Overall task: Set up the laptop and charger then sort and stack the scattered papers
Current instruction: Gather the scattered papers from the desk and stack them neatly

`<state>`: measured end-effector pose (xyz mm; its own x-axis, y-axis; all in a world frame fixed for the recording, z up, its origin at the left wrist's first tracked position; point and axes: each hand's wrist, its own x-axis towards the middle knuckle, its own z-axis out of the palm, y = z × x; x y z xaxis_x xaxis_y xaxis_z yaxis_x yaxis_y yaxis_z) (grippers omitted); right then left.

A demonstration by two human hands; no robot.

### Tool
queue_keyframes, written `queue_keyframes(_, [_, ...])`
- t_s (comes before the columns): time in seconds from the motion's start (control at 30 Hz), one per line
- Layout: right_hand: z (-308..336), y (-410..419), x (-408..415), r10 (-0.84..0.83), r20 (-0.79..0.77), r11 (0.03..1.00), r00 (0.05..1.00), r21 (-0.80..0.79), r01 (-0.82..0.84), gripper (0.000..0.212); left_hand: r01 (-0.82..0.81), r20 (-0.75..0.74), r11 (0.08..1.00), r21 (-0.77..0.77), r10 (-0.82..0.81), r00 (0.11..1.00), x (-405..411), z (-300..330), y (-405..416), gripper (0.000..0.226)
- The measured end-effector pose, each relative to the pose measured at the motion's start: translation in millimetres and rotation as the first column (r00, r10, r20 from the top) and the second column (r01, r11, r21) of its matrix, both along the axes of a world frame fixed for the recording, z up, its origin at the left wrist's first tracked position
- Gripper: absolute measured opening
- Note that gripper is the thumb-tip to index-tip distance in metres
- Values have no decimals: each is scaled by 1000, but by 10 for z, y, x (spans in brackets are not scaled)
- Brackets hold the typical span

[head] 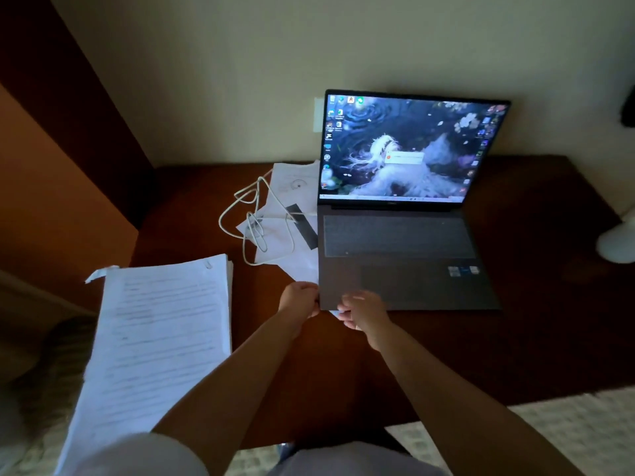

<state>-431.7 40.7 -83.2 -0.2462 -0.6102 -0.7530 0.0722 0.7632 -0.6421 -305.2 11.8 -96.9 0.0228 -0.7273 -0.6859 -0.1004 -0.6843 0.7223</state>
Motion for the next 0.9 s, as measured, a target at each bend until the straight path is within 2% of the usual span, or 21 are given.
queue_keyframes(0.1, [-140, 153, -142, -197, -32, 977, 980, 82, 199, 11, 29, -17, 1000, 7, -29, 999, -64, 0, -23, 14])
queue_keyframes(0.17, [-154, 218, -232, -375, -24, 922, 927, 92, 376, 15, 5, -36, 1000, -2, -5, 999, -81, -16, -24, 15])
queue_keyframes(0.23, [-111, 233, -272, -505, 130, 863, 853, 97, 496, 18, -40, -58, 999, -12, 39, 998, -116, -29, -13, 16])
queue_keyframes(0.27, [-60, 234, -265, -555, 210, 832, 805, 115, 543, 18, -81, -82, 997, 4, 81, 993, -131, -14, 1, 9])
queue_keyframes(0.33, [4, 232, -231, -603, 364, 789, 710, 137, 599, 15, -182, -109, 980, 79, 190, 976, -154, 12, 33, 14])
queue_keyframes(0.43, [26, 227, -200, -561, 578, 779, 592, 126, 615, 11, -337, -150, 931, 142, 357, 922, -179, 69, 88, 11])
queue_keyframes(0.5, [25, 174, -245, -519, 670, 781, 531, 117, 614, 13, -388, -177, 913, 124, 406, 897, -207, 88, 112, 19])
queue_keyframes(0.6, [-1, 90, -308, -440, 734, 815, 517, 85, 573, 19, -409, -168, 910, 62, 414, 895, -221, 73, 109, 38])
queue_keyframes(0.73, [-140, 98, -346, -375, 781, 839, 500, 57, 541, 30, -418, -142, 907, 56, 421, 896, -198, -23, 113, 40])
queue_keyframes(0.77, [-168, 98, -364, -360, 794, 841, 489, 49, 539, 32, -407, -95, 913, 30, 408, 908, -194, -54, 99, 40])
queue_keyframes(0.83, [-183, 101, -405, -320, 806, 853, 499, 16, 521, 34, -359, 153, 930, -74, 367, 918, -186, -111, 43, 37])
queue_keyframes(0.87, [-187, 105, -416, -292, 811, 861, 506, -7, 508, 35, -356, 275, 926, -125, 377, 884, -187, -111, 15, 35])
queue_keyframes(0.9, [-200, 108, -425, -265, 820, 866, 507, -29, 500, 38, -378, 336, 912, -161, 411, 848, -193, -96, -16, 34])
